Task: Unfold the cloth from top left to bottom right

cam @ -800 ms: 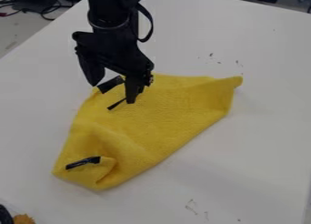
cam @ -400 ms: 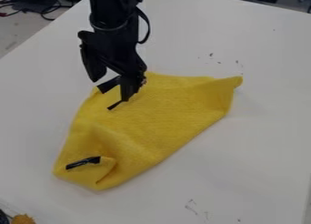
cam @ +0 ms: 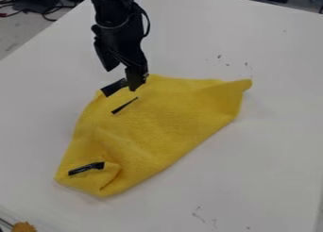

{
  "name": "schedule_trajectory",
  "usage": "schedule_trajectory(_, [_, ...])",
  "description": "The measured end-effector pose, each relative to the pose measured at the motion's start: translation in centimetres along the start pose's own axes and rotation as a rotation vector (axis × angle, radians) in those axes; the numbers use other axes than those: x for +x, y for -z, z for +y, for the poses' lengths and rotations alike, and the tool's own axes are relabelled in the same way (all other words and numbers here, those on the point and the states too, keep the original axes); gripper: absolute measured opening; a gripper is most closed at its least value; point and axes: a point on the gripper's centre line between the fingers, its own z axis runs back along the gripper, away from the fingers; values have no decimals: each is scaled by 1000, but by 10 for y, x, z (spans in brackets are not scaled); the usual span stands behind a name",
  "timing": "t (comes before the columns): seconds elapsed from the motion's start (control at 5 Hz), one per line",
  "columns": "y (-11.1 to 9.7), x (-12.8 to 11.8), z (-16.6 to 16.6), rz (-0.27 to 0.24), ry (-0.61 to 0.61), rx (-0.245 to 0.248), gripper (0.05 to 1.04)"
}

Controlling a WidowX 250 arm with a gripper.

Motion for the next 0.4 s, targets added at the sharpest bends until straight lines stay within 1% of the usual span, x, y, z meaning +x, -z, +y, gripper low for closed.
schedule_trajectory(0.2, [16, 3, -9, -2, -19, -65, 1001])
schedule_trajectory(0.4, [21, 4, -12, -8, -41, -83, 1001])
